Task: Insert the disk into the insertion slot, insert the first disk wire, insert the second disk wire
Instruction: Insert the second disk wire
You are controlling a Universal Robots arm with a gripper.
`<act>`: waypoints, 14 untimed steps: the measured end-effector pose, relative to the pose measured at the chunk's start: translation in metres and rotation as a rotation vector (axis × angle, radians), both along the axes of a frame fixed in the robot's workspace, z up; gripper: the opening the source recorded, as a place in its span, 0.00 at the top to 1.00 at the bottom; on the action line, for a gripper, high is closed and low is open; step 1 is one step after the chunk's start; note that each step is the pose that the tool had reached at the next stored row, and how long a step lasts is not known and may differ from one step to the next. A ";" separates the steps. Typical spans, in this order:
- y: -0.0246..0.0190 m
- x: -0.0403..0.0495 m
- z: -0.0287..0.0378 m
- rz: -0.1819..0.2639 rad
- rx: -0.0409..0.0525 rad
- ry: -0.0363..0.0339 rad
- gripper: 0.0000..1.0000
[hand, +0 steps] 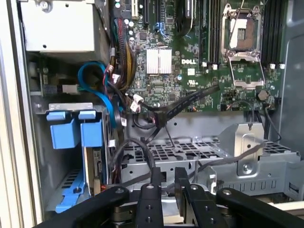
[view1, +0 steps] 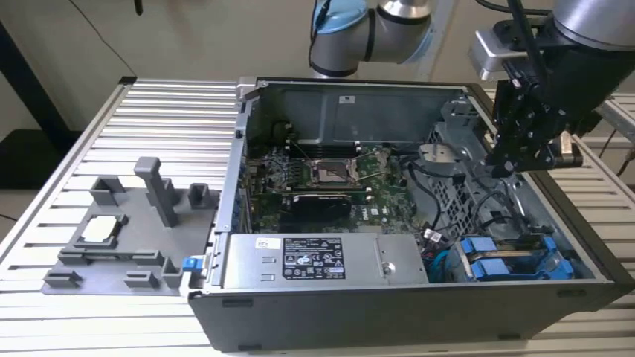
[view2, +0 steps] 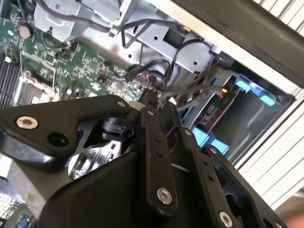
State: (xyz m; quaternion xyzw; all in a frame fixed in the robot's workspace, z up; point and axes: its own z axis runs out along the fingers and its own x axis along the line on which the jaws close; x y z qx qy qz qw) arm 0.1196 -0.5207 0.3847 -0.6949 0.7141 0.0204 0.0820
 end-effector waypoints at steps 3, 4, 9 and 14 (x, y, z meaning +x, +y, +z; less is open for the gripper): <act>-0.0004 -0.0048 -0.0001 0.005 -0.0002 -0.0004 0.73; -0.0004 -0.0059 0.0000 0.005 -0.0002 -0.0003 0.73; -0.0004 -0.0073 -0.0001 0.005 -0.0003 -0.0003 0.59; -0.0002 -0.0140 -0.0006 0.015 -0.0271 0.0004 0.59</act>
